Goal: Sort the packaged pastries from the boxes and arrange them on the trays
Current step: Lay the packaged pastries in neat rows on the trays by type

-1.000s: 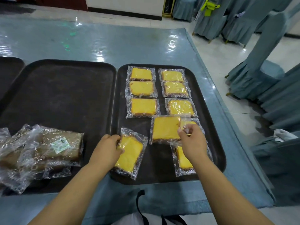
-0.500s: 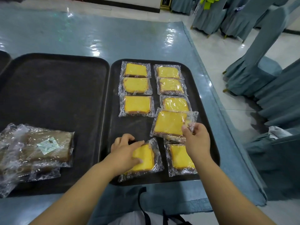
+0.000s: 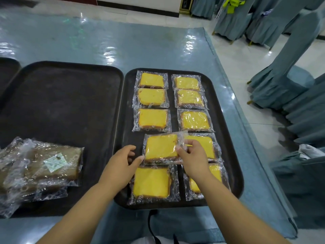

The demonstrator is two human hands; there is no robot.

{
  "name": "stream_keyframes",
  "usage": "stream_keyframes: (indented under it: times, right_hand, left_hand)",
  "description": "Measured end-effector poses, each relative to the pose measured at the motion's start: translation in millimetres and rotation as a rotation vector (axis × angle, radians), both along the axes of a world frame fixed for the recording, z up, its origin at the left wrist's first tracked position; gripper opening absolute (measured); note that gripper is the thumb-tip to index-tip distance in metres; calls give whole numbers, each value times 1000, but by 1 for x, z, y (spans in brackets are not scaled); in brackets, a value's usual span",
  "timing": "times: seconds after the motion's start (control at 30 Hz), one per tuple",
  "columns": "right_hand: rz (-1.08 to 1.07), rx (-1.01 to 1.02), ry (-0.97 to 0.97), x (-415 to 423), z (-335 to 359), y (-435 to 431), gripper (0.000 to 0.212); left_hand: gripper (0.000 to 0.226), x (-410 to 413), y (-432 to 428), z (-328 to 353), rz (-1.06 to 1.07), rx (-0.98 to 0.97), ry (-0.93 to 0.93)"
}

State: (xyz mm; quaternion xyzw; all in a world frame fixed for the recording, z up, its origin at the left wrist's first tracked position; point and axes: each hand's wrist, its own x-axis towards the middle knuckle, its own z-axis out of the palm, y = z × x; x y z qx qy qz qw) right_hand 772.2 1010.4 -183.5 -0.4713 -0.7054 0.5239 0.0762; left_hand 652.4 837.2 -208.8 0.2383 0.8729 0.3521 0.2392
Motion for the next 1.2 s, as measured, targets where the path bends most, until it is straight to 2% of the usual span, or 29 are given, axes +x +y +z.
stream_keyframes:
  times: [0.17, 0.27, 0.4, 0.5, 0.6, 0.7, 0.8, 1.2]
  right_hand:
    - [169, 109, -169, -19, -4, -8, 44]
    - [278, 228, -296, -29, -6, -6, 39]
    - [383, 364, -432, -36, -10, -6, 39]
    - [425, 479, -465, -33, -14, -5, 55]
    - [548, 676, -385, -25, -14, -3, 65]
    - [833, 633, -332, -16, -13, 4, 75]
    - [1015, 575, -422, -11, -13, 9, 87]
    - [970, 638, -380, -19, -16, 12, 85]
  left_hand:
    - [43, -2, 4, -3, -11, -31, 17]
    - [37, -5, 6, -5, 29, -25, 37]
    - [42, -11, 7, -7, 8, -39, 33]
    - [45, -13, 5, -8, -25, -66, 84]
    - [60, -14, 1, -8, -153, -64, 147]
    - [78, -15, -2, -10, -366, -143, 115]
    - [84, -17, -4, -12, -422, -185, 97]
    - [74, -26, -2, -9, -395, -156, 94]
